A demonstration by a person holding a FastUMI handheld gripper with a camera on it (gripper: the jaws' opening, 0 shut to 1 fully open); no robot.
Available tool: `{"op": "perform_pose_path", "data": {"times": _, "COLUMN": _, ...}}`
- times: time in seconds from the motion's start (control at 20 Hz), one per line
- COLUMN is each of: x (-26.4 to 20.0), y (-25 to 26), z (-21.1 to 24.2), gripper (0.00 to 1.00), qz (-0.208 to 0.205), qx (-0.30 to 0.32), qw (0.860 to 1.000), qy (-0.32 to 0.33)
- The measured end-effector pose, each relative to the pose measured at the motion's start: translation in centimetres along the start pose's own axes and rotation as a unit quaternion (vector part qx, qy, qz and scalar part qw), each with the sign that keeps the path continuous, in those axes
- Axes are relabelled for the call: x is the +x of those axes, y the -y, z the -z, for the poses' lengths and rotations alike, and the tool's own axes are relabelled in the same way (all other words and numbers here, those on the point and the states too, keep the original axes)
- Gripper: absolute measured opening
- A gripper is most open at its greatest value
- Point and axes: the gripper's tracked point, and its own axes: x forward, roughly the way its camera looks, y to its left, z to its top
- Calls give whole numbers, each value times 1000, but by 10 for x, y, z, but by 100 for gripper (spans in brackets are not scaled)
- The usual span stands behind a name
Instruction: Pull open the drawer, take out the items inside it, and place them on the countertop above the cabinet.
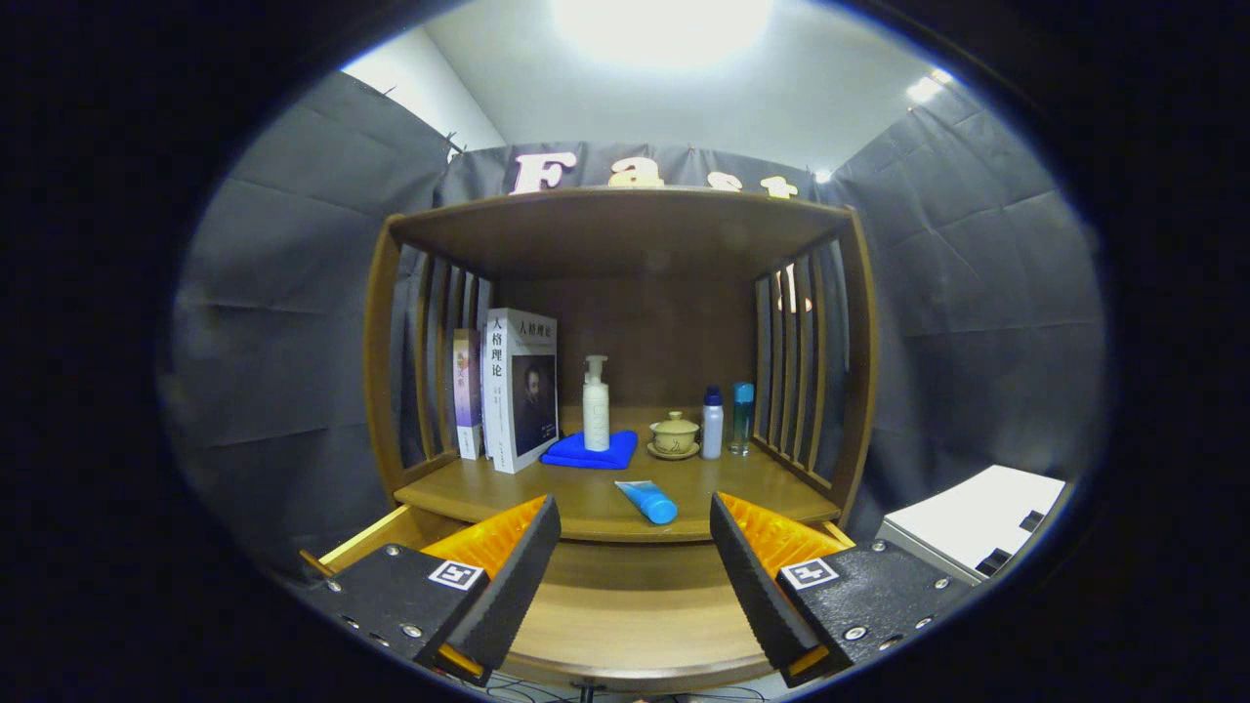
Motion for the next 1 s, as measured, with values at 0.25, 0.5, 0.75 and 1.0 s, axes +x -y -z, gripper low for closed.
{"op": "perform_pose_path", "data": {"times": 0.25, "x": -39, "y": -7, "z": 17, "gripper": 95, "qz": -11, "qx": 17, "qw": 999, "qy": 27}}
{"op": "perform_pose_path", "data": {"times": 0.5, "x": -70, "y": -12, "z": 65, "gripper": 95, "qz": -6, "qx": 35, "qw": 999, "qy": -9}}
{"op": "perform_pose_path", "data": {"times": 0.75, "x": -88, "y": -23, "z": 99, "gripper": 95, "qz": -20, "qx": 36, "qw": 998, "qy": -37}}
{"op": "perform_pose_path", "data": {"times": 1.0, "x": -89, "y": -28, "z": 137, "gripper": 95, "qz": -22, "qx": 28, "qw": 996, "qy": -83}}
